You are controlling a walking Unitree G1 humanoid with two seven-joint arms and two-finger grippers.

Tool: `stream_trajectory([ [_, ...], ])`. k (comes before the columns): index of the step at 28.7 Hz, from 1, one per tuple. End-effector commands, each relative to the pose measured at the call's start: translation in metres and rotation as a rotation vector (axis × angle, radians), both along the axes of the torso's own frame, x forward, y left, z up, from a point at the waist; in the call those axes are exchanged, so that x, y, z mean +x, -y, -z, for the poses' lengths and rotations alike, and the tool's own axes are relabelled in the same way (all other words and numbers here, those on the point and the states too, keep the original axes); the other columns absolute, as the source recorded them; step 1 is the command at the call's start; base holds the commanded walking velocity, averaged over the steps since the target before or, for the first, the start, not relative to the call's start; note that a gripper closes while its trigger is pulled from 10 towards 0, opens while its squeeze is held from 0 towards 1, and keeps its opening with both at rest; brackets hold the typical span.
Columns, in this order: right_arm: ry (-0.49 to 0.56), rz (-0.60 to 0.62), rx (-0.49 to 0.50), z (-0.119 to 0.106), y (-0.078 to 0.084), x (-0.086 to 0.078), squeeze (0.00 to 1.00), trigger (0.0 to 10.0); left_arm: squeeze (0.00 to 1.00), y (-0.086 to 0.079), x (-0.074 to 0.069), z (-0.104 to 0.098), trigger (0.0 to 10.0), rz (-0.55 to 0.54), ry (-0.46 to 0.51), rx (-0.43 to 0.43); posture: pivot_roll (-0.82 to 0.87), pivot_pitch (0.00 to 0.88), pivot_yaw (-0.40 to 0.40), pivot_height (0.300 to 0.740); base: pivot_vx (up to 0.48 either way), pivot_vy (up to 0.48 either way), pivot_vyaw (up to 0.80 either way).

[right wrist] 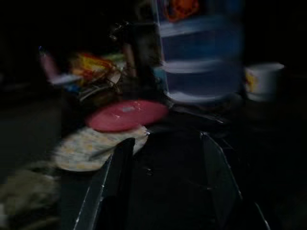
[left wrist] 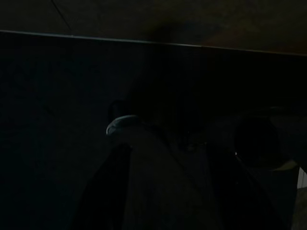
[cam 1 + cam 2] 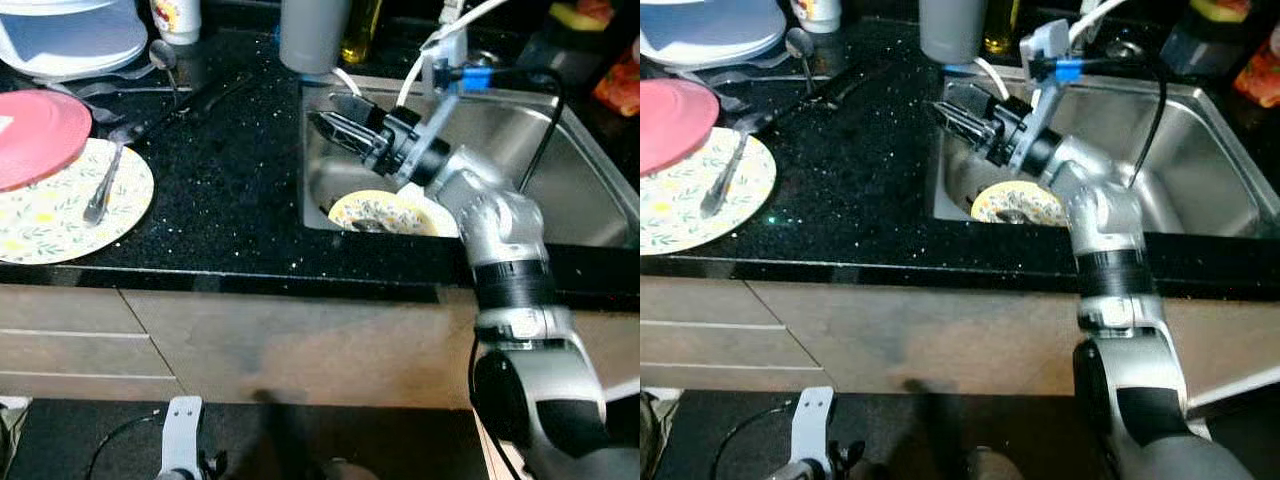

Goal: Kitchen organization

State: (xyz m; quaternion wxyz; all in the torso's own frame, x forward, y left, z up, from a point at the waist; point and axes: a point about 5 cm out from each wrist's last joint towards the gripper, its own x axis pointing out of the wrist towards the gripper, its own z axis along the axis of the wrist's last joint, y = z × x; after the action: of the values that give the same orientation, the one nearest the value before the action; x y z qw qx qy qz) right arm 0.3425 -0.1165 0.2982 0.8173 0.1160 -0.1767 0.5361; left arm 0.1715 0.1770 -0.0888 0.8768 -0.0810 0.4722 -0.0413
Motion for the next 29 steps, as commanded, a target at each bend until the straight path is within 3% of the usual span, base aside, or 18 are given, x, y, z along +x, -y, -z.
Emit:
stream_trajectory([
  [1, 0.058, -0.135, 0.07, -0.006, -0.002, -0.022, 0.0, 10.0, 0.0, -0.003, -0.009, 0.004, 10.0, -0.016, -0.043, -0.003, 0.02, 0.049, -0.03, 0.74, 0.0, 0.0, 0.0],
  [2, 0.058, -0.135, 0.07, -0.006, -0.002, -0.022, 0.0, 10.0, 0.0, -0.003, -0.009, 0.004, 10.0, -0.016, -0.043, -0.003, 0.02, 0.049, -0.03, 0.74, 0.0, 0.0, 0.0],
  [4, 0.081, -0.209, 0.09, -0.005, -0.003, -0.037, 0.0, 10.0, 0.0, -0.006, -0.002, 0.001, 10.0, -0.021, -0.022, 0.008, 0.02, 0.044, -0.022, 0.74, 0.0, 0.0, 0.0],
  [7, 0.085, -0.224, 0.094, -0.004, -0.003, -0.041, 0.0, 10.0, 0.0, -0.007, 0.0, 0.0, 10.0, -0.022, -0.018, 0.01, 0.02, 0.044, -0.022, 0.74, 0.0, 0.0, 0.0],
  [8, 0.076, -0.302, 0.088, 0.001, -0.006, -0.055, 0.0, 10.0, 0.0, -0.013, 0.008, -0.005, 10.0, -0.033, 0.013, 0.023, 0.02, 0.034, -0.012, 0.74, 0.0, 0.0, 0.0],
  [10, 0.066, -0.34, 0.078, 0.005, -0.008, -0.061, 0.0, 10.0, 0.0, -0.016, 0.012, -0.007, 10.0, -0.036, 0.026, 0.029, 0.02, 0.034, -0.012, 0.74, 0.0, 0.0, 0.0],
  [18, -0.057, -0.519, -0.16, 0.052, -0.026, -0.091, 0.0, 10.0, 0.0, -0.033, 0.019, -0.014, 10.0, -0.005, 0.085, 0.092, 0.04, 0.026, -0.012, 0.74, 0.0, 0.0, 0.0],
  [24, -0.109, -0.56, -0.293, 0.075, -0.034, -0.101, 0.0, 10.0, 0.0, -0.038, 0.021, -0.018, 10.0, 0.079, 0.105, 0.13, 0.05, 0.024, -0.02, 0.74, 0.0, 0.0, 0.0],
  [29, -0.137, -0.548, -0.343, 0.089, -0.042, -0.103, 0.0, 10.0, 0.0, -0.04, 0.027, -0.023, 10.0, 0.182, 0.131, 0.148, 0.06, 0.023, -0.027, 0.74, 0.0, 0.0, 0.0],
])
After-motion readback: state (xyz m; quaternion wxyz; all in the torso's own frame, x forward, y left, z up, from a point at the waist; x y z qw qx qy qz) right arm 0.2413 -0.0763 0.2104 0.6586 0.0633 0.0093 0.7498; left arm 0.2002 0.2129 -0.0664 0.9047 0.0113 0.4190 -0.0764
